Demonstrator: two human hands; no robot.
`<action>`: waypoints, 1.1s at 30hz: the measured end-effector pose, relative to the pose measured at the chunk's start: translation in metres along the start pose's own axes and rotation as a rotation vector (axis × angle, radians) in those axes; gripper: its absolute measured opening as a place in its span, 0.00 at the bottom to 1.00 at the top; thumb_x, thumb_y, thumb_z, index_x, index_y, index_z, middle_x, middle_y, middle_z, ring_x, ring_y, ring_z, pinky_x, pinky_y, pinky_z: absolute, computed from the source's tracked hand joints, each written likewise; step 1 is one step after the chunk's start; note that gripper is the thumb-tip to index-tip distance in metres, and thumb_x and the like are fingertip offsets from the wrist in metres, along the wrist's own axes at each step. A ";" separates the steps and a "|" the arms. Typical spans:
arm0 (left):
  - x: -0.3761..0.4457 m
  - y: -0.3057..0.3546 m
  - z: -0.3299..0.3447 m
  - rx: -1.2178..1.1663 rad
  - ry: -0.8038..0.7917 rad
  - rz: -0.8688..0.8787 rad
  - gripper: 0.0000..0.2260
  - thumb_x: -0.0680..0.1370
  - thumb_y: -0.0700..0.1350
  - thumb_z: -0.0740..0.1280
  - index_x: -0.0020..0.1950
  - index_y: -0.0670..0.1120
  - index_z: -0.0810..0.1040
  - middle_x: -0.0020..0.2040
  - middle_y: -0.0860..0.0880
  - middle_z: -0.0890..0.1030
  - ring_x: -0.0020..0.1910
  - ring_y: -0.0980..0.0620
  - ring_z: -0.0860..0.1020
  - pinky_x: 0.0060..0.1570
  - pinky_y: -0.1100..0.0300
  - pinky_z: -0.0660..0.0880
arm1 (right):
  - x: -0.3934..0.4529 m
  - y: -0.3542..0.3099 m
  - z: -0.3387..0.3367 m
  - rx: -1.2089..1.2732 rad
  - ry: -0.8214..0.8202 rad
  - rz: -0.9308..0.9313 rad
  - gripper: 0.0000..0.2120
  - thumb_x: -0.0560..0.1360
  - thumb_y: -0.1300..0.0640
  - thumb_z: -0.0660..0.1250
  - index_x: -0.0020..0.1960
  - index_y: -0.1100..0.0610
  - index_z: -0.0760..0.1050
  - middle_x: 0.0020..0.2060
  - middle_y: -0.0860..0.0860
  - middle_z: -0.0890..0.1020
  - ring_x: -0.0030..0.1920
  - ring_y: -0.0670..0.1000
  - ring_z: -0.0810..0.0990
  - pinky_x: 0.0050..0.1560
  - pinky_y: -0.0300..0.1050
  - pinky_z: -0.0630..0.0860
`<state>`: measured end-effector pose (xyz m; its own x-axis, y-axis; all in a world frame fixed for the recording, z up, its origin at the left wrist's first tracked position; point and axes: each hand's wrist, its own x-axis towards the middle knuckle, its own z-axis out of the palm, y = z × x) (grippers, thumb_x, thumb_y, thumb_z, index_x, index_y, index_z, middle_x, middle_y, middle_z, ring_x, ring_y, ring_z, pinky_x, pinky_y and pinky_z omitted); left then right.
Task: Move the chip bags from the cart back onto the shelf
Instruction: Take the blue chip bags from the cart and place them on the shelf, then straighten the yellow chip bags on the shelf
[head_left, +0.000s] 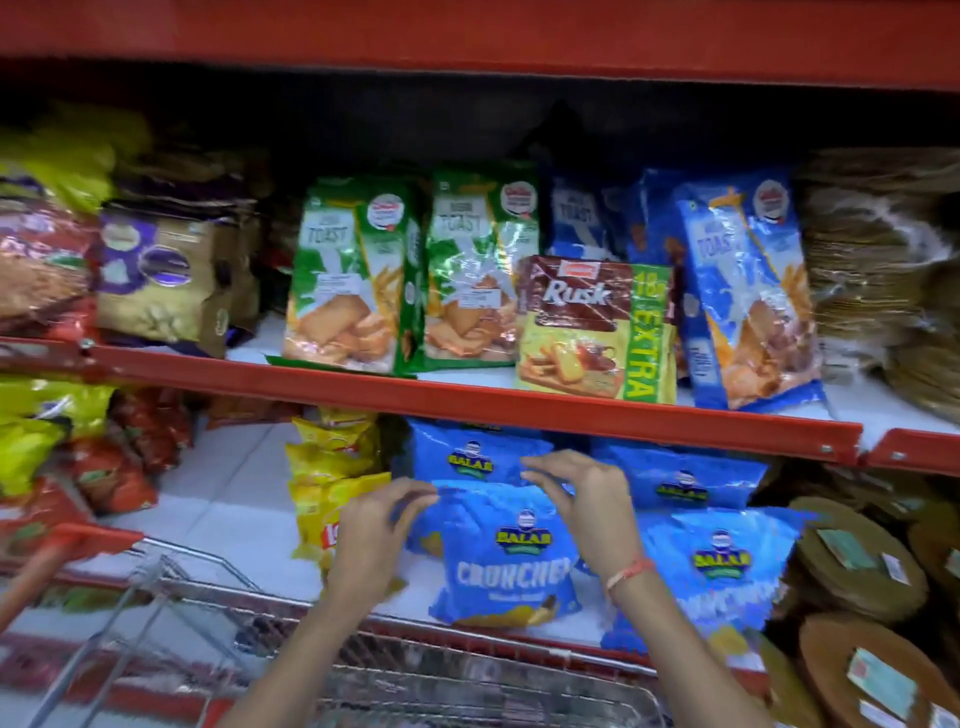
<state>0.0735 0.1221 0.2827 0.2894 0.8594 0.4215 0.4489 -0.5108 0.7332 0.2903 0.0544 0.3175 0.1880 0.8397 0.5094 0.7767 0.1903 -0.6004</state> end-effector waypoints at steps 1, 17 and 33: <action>0.004 -0.014 -0.015 0.041 0.031 -0.008 0.06 0.70 0.50 0.70 0.42 0.49 0.82 0.39 0.68 0.82 0.41 0.61 0.79 0.42 0.68 0.72 | 0.008 -0.011 0.019 0.009 -0.030 -0.019 0.05 0.70 0.59 0.71 0.45 0.55 0.83 0.40 0.53 0.87 0.41 0.47 0.82 0.46 0.34 0.73; 0.056 -0.137 -0.087 0.478 -0.272 -0.268 0.11 0.71 0.34 0.69 0.51 0.45 0.80 0.47 0.42 0.84 0.46 0.44 0.82 0.44 0.54 0.77 | 0.078 -0.056 0.207 -0.525 -0.672 0.068 0.12 0.74 0.67 0.57 0.55 0.63 0.75 0.51 0.66 0.80 0.55 0.67 0.77 0.52 0.60 0.76; 0.073 -0.160 -0.116 0.465 -0.312 -0.182 0.11 0.73 0.33 0.67 0.52 0.43 0.80 0.50 0.41 0.84 0.46 0.47 0.83 0.50 0.51 0.80 | 0.062 -0.084 0.214 -0.349 -0.632 0.170 0.16 0.74 0.56 0.66 0.61 0.56 0.74 0.56 0.63 0.80 0.58 0.64 0.76 0.59 0.56 0.75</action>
<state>-0.0755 0.2688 0.2582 0.3761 0.9229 0.0823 0.8180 -0.3724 0.4384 0.1080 0.1994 0.2673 0.0223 0.9958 -0.0885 0.9335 -0.0524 -0.3548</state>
